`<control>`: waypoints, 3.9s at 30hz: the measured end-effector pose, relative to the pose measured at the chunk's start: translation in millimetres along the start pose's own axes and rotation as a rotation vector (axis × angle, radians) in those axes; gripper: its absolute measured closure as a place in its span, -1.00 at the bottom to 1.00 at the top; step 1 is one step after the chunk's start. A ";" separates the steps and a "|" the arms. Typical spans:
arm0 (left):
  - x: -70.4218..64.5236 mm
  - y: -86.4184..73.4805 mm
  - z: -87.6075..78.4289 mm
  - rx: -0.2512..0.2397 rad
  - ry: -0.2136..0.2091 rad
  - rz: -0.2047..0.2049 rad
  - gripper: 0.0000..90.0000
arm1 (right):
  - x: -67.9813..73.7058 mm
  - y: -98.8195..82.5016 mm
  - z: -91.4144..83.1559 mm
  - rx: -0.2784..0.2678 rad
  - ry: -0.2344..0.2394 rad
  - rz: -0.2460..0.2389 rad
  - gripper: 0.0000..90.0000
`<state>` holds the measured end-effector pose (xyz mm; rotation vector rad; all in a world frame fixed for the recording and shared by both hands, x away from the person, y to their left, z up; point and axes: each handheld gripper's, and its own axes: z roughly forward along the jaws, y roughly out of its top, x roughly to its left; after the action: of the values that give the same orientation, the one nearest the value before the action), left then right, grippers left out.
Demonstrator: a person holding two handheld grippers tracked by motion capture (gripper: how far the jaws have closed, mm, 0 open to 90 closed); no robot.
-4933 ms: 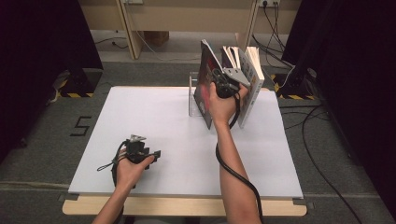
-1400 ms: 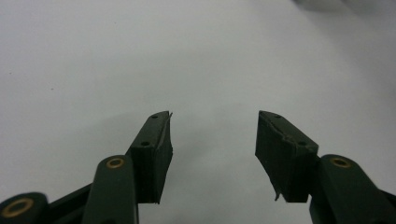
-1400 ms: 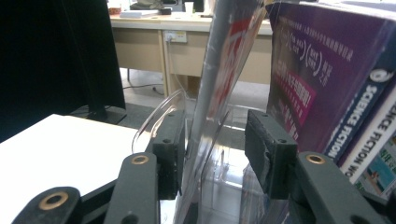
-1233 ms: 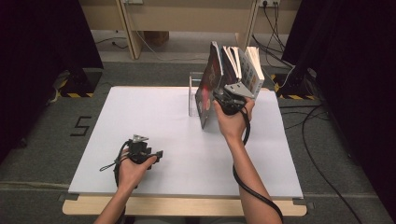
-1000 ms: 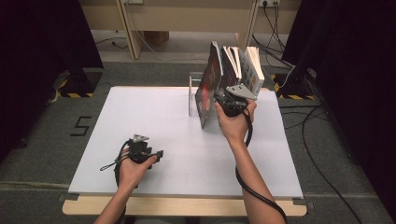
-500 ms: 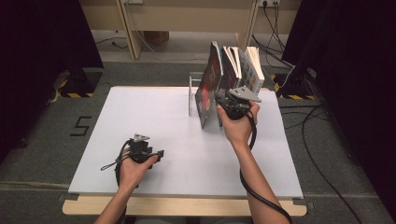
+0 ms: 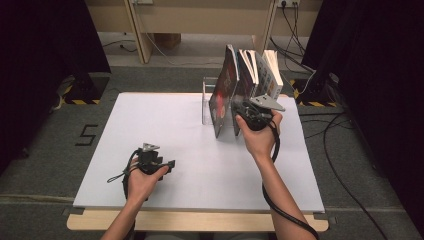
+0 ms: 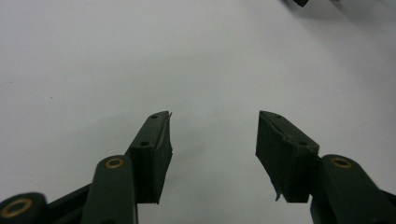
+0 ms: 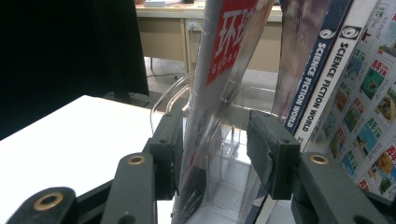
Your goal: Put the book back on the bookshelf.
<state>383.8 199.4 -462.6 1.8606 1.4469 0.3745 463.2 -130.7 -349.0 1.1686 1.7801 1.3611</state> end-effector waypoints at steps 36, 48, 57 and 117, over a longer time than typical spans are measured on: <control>4.3 -1.5 -9.5 -0.024 0.006 -0.013 -0.03 | -16.5 -20.2 -19.9 0.055 0.019 0.009 0.24; 3.7 -1.9 -8.8 -0.026 0.006 -0.017 -0.03 | -24.8 -28.6 -30.3 0.070 0.013 0.012 0.25; 4.1 -1.6 -9.7 -0.025 0.007 -0.015 -0.04 | -28.3 -34.0 -36.4 0.075 0.019 0.011 0.24; 7.2 -1.8 -10.7 -0.030 0.023 -0.014 -0.07 | -66.5 -96.1 -77.9 0.202 -0.064 0.061 0.24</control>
<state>378.1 210.2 -457.9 1.8268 1.4606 0.4097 397.8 -231.7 -421.4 1.3676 1.8836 1.1842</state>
